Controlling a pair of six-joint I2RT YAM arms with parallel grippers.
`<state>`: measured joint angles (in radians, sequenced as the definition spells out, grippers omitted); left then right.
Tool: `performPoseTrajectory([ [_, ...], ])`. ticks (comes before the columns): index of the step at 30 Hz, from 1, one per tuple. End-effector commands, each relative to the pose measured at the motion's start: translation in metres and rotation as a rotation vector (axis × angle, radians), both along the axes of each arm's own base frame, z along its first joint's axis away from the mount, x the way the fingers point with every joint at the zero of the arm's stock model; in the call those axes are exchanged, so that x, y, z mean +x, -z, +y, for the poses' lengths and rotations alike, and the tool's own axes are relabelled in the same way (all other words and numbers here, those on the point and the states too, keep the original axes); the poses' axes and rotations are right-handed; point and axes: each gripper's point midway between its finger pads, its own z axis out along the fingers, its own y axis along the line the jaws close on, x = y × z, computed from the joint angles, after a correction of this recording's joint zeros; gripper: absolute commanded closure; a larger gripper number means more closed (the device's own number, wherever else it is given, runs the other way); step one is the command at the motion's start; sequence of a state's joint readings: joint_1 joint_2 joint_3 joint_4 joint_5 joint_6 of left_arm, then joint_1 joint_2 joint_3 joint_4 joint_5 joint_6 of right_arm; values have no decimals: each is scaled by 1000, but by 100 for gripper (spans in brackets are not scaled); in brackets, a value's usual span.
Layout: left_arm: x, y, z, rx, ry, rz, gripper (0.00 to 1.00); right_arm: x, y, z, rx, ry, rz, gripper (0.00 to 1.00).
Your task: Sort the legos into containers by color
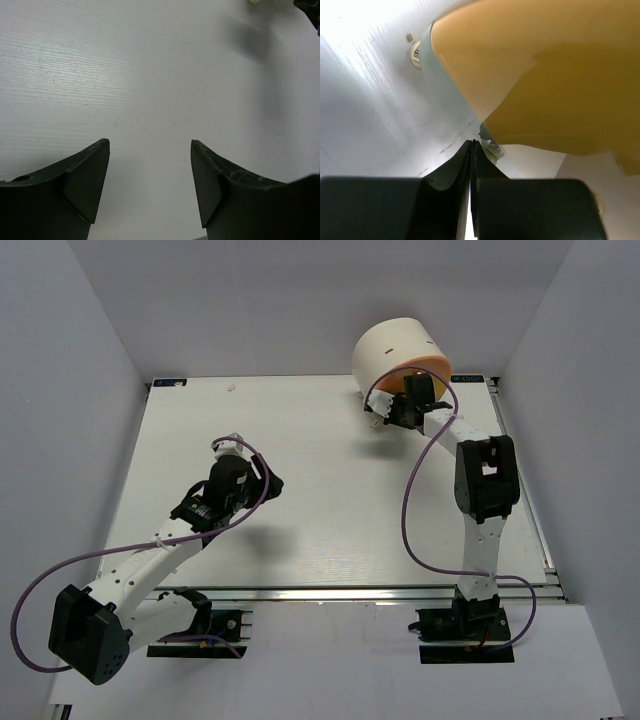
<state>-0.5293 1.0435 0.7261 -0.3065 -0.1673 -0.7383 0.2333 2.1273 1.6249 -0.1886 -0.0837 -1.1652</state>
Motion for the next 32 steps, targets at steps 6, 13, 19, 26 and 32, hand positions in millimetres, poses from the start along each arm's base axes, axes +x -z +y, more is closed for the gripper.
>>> performPoseTrajectory([
  [6, 3, -12, -2, -9, 5, -25, 24, -14, -59, 11, 196, 33, -34, 95],
  [13, 5, -31, -21, -83, 98, -111, 6, -88, -120, 38, 549, 41, 122, 21],
  [19, 8, -61, -46, -127, 235, -191, 2, -145, -157, 55, 841, 161, 311, 11],
  [26, 13, -103, -66, -164, 345, -284, 2, -189, -196, 47, 1032, 306, 321, 11],
  [32, 11, -109, -70, -173, 369, -291, 2, -201, -185, 31, 1016, 436, 327, 10],
])
